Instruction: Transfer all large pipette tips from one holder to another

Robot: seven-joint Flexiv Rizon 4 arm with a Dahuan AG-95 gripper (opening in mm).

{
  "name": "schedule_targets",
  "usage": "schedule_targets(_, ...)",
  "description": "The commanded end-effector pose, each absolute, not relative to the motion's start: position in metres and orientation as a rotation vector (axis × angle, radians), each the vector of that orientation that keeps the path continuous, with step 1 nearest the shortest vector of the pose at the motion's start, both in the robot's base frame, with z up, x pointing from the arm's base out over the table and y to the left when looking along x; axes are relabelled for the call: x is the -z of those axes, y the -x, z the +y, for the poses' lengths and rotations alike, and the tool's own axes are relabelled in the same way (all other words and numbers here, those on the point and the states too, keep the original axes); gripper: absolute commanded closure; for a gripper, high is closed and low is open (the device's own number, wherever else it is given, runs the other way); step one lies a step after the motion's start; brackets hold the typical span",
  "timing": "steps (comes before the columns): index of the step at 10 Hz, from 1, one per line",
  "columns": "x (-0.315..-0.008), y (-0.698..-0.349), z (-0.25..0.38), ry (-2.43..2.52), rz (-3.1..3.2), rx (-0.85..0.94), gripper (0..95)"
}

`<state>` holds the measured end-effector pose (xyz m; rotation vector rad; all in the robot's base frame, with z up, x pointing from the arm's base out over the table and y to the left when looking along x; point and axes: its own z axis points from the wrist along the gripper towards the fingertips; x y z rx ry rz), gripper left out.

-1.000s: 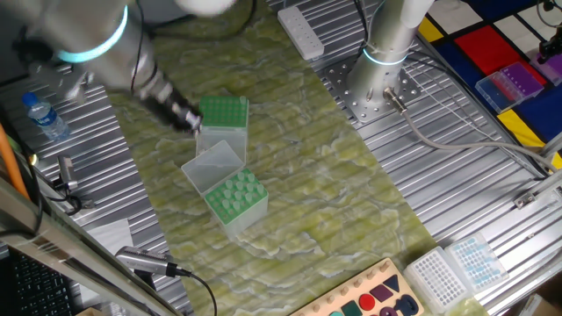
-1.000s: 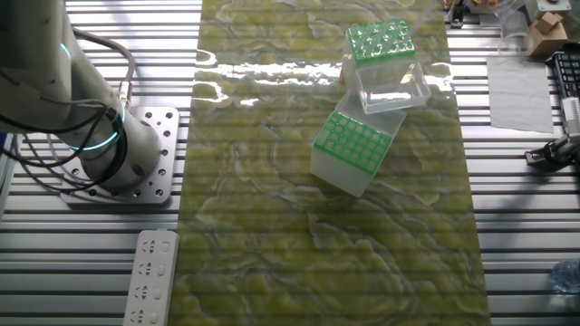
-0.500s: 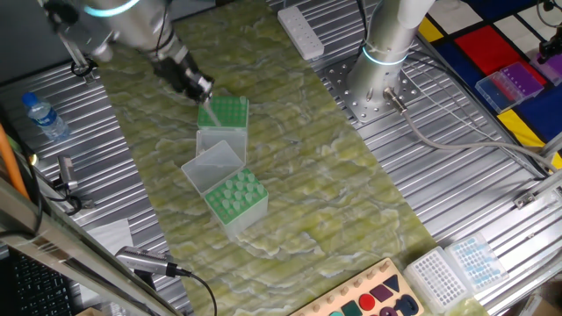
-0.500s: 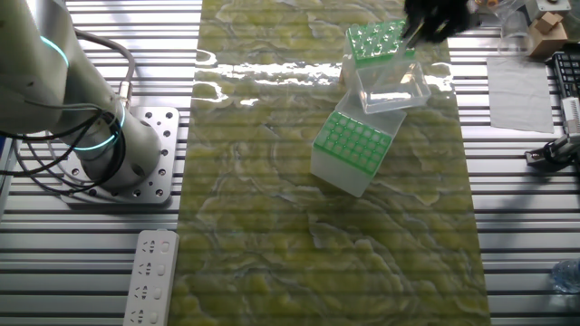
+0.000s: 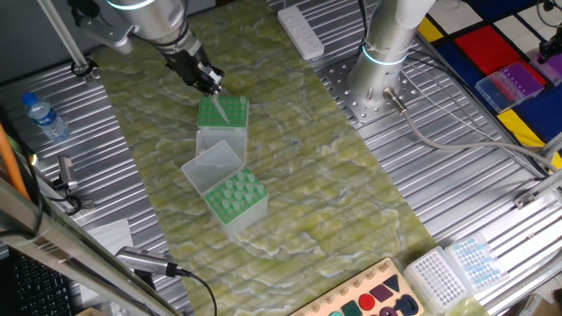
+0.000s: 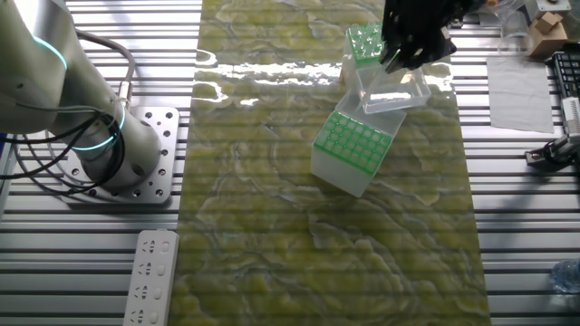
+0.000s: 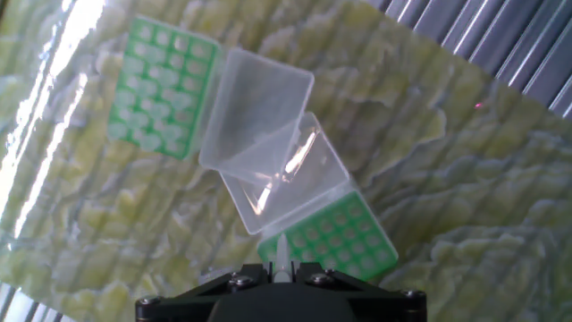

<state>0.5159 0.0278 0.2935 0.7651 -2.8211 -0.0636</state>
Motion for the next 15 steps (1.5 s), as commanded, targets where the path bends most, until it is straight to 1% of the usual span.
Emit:
schedule_targets(1,-0.294,-0.519,0.029,-0.657,-2.847,0.048,95.0)
schedule_targets(3,-0.294,-0.519,0.029,-0.472,-2.921,0.032,95.0)
schedule_targets(5,-0.294,-0.519,0.029,-0.389,-2.947,0.010,95.0)
schedule_targets(9,-0.294,-0.519,0.029,-0.515,-2.903,0.013,95.0)
schedule_targets(13,-0.299,-0.496,0.008,-0.545,-2.890,0.018,95.0)
schedule_targets(15,-0.296,-0.477,0.000,-0.549,-2.891,0.022,95.0)
